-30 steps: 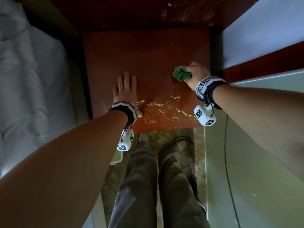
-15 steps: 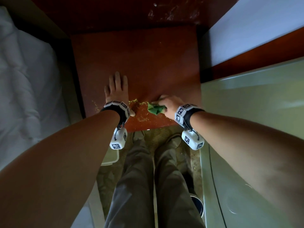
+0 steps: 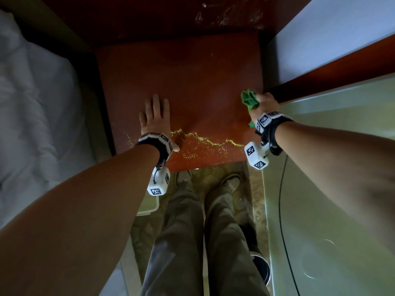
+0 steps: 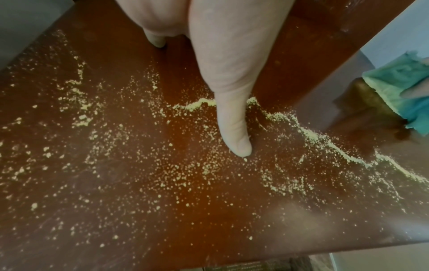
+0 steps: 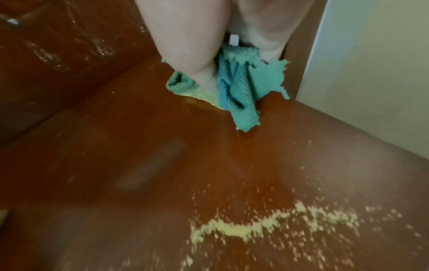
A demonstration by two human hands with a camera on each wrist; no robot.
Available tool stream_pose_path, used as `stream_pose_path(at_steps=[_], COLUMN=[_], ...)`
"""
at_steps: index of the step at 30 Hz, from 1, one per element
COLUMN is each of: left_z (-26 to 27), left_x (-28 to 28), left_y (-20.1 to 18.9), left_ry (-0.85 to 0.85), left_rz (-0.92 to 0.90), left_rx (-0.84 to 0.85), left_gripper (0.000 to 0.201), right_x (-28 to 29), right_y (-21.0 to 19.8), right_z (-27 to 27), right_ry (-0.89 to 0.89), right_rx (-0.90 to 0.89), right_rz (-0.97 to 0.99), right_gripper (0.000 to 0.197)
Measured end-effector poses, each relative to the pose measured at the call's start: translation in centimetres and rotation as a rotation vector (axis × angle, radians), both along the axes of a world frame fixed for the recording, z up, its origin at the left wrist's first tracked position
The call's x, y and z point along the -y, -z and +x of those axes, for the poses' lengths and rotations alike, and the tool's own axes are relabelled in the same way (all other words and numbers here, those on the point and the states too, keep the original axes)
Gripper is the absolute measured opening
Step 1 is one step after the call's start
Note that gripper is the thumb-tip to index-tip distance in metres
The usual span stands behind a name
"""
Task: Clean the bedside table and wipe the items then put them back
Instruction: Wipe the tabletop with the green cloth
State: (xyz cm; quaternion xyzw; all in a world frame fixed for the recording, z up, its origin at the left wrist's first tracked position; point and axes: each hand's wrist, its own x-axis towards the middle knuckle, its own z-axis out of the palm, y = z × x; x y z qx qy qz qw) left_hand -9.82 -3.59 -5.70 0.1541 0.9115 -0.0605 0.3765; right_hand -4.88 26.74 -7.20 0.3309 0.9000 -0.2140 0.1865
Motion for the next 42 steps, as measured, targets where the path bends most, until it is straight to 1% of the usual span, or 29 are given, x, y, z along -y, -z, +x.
stream_pose_path(at_steps=[5, 8, 11, 13, 14, 15, 17, 19, 21, 23, 24, 27, 29, 33, 35, 39, 42], left_z=[0.0, -0.1, 0.0, -0.1, -0.1, -0.1, -0.3, -0.4, 0.0, 0.7, 1.1, 2.0, 2.2, 2.5, 2.6, 2.7, 2.7], left_x=[0.0, -0.1, 0.0, 0.0, -0.1, -0.1, -0.2, -0.3, -0.8, -1.6, -2.0, -2.6, -2.7, -2.6, -2.6, -2.7, -2.7], left_y=[0.0, 0.0, 0.0, -0.1, -0.2, -0.4, -0.7, -1.0, -1.3, -1.3, -1.3, -0.8, -0.5, 0.1, 0.2, 0.2, 0.2], left_ry=[0.0, -0.003, -0.008, -0.004, 0.003, 0.008, 0.01, 0.03, 0.085, 0.164, 0.2, 0.253, 0.262, 0.299, 0.305, 0.301, 0.298], left_rz=[0.004, 0.001, 0.008, 0.009, 0.006, 0.003, -0.003, -0.01, 0.007, 0.034, 0.038, 0.037, 0.035, 0.026, 0.019, 0.021, 0.018], left_rx=[0.011, 0.016, 0.006, 0.002, 0.003, 0.002, 0.007, 0.008, 0.004, 0.02, 0.03, 0.064, 0.076, 0.039, 0.019, 0.019, 0.02], left_gripper=[0.16, 0.16, 0.16, 0.16, 0.16, 0.16, 0.158, 0.156, 0.156, 0.158, 0.158, 0.158, 0.159, 0.163, 0.164, 0.165, 0.165], right_x=[3.5, 5.2, 6.9, 7.4, 7.4, 7.2, 6.5, 5.4, 4.0, 2.5, 1.8, 0.1, -0.3, 0.7, 1.6, 4.4, 7.0], right_y=[-0.8, -1.5, -2.0, -2.1, -2.3, -2.5, -2.7, -2.6, -2.1, -1.7, -1.7, -1.4, -0.4, 0.6, 0.5, 0.1, -0.6], right_z=[2.4, 4.4, 5.7, 5.6, 5.4, 5.2, 4.8, 5.0, 5.8, 6.8, 7.5, 9.4, 10.6, 12.0, 12.3, 12.4, 12.0], right_ry=[-0.325, -0.409, -0.577, -0.633, -0.638, -0.617, -0.483, -0.315, -0.152, -0.012, 0.024, 0.038, 0.031, 0.037, 0.057, 0.001, -0.017], right_rx=[0.046, 0.091, 0.109, 0.153, 0.181, 0.203, 0.2, 0.146, 0.077, 0.066, 0.081, 0.151, 0.175, 0.132, 0.121, 0.135, 0.112], right_rz=[0.015, -0.041, -0.052, -0.078, -0.091, -0.115, -0.167, -0.162, -0.13, -0.084, -0.056, 0.026, 0.033, 0.029, -0.006, -0.022, -0.04], right_gripper=[0.039, 0.039, 0.035, 0.039, 0.045, 0.053, 0.066, 0.067, 0.069, 0.074, 0.075, 0.074, 0.066, 0.049, 0.051, 0.066, 0.071])
